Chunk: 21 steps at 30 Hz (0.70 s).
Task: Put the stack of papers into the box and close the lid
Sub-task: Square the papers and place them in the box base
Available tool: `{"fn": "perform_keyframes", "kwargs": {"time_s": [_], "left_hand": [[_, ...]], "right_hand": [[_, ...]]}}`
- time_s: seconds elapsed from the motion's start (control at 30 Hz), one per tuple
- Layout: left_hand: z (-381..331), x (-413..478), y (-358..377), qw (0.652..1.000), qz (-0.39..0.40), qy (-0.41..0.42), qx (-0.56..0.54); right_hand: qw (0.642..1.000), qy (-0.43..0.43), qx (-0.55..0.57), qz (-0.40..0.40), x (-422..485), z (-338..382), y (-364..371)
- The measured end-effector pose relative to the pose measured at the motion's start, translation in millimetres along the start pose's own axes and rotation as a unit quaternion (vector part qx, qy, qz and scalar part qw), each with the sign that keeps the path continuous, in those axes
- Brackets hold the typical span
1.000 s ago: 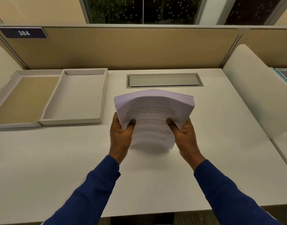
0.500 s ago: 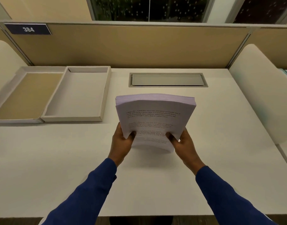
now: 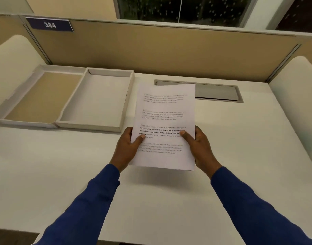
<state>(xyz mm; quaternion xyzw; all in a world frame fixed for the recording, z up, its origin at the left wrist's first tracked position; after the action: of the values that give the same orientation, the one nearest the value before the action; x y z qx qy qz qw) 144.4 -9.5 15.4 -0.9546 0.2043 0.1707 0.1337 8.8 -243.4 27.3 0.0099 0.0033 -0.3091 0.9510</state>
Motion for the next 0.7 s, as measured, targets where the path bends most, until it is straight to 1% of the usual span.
{"fn": "perform_keyframes", "kwargs": {"time_s": [0.1, 0.2, 0.33, 0.47, 0.57, 0.7], "left_hand": [[4, 24, -33, 0.997, 0.028, -0.058, -0.029], [1, 52, -72, 0.994, 0.048, -0.089, -0.030], [-6, 104, -141, 0.992, 0.031, -0.117, -0.031], [-12, 157, -198, 0.992, 0.011, -0.123, -0.015], [-15, 193, -224, 0.992, 0.008, -0.129, 0.010], [-12, 231, -243, 0.987, 0.001, -0.159, 0.029]], "right_hand": [[1.000, 0.017, 0.001, 0.004, 20, 0, 41], [0.999, 0.034, 0.003, 0.005, 43, -3, 88], [0.998, 0.058, 0.007, 0.011, 84, -13, 165], [0.997, 0.077, 0.009, 0.006, 127, -27, 232], [0.996, 0.087, -0.003, -0.001, 155, -38, 266], [0.994, 0.102, -0.024, -0.011, 185, -51, 294]]}}
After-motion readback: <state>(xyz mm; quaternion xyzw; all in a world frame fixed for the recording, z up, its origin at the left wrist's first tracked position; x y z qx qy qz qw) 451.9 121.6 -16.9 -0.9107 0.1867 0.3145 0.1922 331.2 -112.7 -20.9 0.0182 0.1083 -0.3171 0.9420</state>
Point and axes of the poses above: each hand's wrist, its own x-axis towards the middle knuckle, its own y-axis out of the palm, z = x × y, the point moved 10 cm from there along x, towards the middle knuckle, and after that the axes turned 13 degrees about -y, right-handed, at the moved point
